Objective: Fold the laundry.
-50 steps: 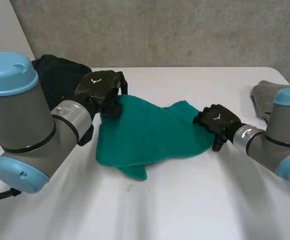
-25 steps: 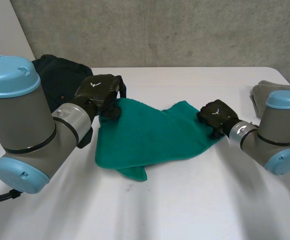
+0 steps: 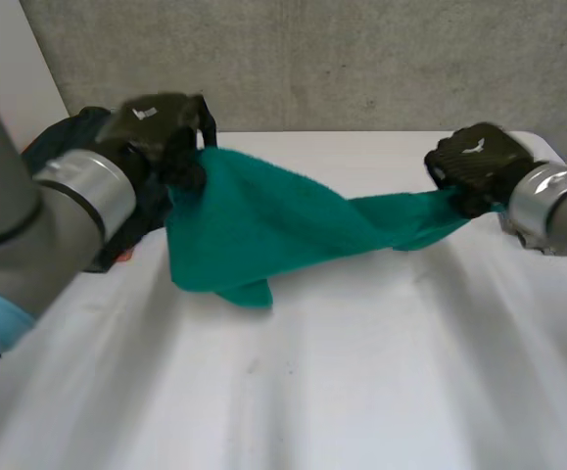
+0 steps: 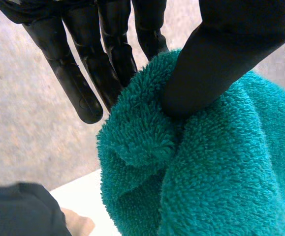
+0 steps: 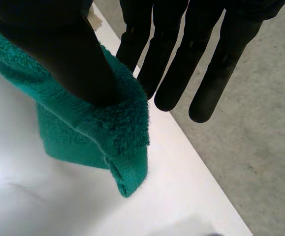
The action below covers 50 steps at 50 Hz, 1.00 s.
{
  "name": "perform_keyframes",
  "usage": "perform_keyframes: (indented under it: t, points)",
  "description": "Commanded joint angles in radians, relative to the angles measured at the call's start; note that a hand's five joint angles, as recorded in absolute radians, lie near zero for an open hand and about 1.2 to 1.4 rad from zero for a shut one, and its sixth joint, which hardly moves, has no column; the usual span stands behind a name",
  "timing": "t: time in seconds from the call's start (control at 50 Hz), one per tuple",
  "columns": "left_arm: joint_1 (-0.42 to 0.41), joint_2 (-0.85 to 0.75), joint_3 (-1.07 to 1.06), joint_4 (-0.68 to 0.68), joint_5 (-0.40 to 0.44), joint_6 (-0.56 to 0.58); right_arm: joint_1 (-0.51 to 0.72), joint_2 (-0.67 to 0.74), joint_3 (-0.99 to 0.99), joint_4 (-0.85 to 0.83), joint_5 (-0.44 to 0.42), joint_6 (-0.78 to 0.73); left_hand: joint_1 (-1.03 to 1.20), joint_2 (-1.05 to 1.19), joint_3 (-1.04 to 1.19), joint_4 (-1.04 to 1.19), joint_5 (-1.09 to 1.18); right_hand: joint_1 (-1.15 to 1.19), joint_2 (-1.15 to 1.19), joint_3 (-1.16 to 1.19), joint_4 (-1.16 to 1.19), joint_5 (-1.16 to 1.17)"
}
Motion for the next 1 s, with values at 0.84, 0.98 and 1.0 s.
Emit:
perform_keyframes:
  t: [0.84,0.98,1.0]
  points:
    - [0.124,0.019,-0.526,0.047,0.085,0.048,0.106,0.186,0.042,-0.081,0.259,0.201,-0.687,-0.776,-0.769,-0.779,-0.739,0.291,0.222,0.210,0.199,0.241]
    - [0.135,-0.074,-0.517,0.171,0.099,0.056,0.106,0.186,0.074,-0.084,0.257,0.201,-0.720,-0.809,-0.802,-0.812,-0.772,0.291,0.222,0.210,0.199,0.241]
    - [0.139,-0.087,-0.514,0.187,0.097,0.056,0.106,0.186,0.082,-0.084,0.257,0.201,-0.717,-0.807,-0.799,-0.809,-0.770,0.291,0.222,0.210,0.199,0.241]
